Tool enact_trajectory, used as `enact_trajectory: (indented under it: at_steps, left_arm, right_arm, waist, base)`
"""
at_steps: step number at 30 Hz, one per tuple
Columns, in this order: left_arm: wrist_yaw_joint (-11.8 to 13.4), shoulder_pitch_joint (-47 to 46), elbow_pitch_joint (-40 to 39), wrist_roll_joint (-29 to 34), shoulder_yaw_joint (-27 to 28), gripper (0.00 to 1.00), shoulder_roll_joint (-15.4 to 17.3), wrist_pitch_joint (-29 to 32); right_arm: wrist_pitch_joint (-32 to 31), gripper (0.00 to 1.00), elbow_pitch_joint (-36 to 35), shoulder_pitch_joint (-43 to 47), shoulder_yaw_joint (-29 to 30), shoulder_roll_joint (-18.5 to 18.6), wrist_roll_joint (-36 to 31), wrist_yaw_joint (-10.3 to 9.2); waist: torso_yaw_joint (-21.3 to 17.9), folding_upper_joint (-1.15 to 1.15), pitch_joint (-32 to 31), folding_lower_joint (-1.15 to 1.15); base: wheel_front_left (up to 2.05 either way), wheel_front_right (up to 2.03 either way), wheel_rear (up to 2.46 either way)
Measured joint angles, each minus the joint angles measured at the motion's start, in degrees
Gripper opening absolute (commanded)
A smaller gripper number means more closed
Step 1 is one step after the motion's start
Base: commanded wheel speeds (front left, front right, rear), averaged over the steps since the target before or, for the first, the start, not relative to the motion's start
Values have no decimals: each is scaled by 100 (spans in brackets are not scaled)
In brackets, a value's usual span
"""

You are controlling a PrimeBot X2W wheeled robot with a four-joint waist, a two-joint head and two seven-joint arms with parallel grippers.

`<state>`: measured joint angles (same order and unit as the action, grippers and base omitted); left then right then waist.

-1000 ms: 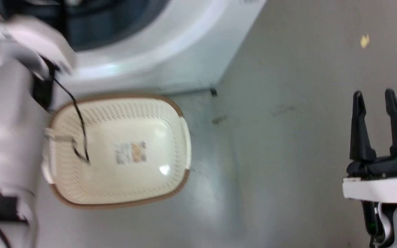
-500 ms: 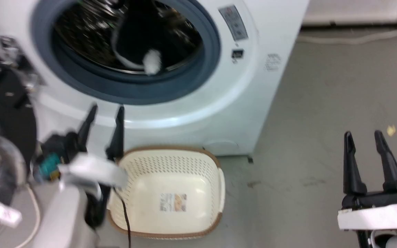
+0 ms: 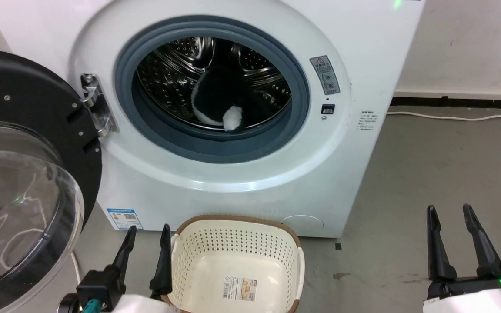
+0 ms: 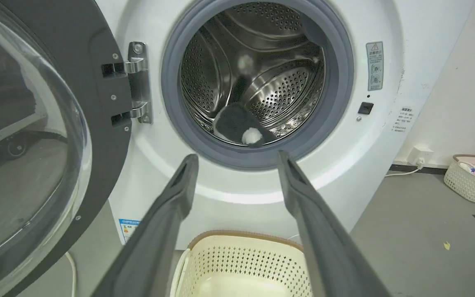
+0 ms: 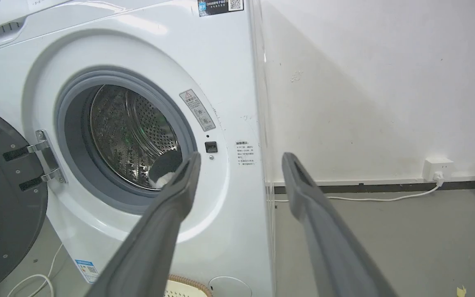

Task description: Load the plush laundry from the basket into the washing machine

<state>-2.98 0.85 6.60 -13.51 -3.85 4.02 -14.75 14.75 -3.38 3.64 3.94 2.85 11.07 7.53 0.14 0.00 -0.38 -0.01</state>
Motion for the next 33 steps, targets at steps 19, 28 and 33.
enact_trajectory:
  at_steps: [19, 28, 33]
  left_arm:
    - [-3, 77, -9, 158, 114, 0, -98, 38]
    - [0, 77, -38, 235, 120, 0, -99, 136]
    - [7, 76, -68, 292, 125, 0, -99, 205]
  right_arm:
    - [-11, 0, 121, 60, -58, 0, 5, 0]
    - [-135, 0, 123, 57, -79, 0, -55, 0]
    - [-190, 0, 129, 54, -91, 0, -104, 0]
  waist:
    - [68, 0, -17, 1]
    - [61, 0, -13, 1]
    - [58, 0, -10, 1]
  base:
    - [0, 0, 0]
    - [0, 0, 0]
    - [0, 0, 0]
